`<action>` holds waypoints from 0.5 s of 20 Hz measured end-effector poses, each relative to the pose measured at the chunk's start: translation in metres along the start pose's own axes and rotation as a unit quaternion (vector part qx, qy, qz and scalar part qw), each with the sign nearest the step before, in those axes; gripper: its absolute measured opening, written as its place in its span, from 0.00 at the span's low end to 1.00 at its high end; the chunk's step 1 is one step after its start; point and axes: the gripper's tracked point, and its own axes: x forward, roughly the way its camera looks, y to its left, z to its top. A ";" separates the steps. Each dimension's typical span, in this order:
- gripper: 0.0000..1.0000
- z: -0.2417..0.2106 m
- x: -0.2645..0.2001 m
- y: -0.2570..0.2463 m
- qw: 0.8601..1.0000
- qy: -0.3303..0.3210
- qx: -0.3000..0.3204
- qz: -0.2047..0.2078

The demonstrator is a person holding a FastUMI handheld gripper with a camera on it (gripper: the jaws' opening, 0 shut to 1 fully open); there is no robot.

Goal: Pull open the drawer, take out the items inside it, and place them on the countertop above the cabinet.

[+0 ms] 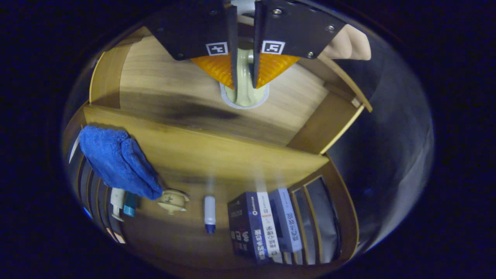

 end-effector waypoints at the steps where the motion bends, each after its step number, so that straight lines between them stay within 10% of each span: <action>1: 0.18 0.008 -0.007 0.004 1.000 -0.010 0.001 0.006; 10: 0.18 0.092 -0.024 -0.012 0.994 -0.102 0.013 -0.034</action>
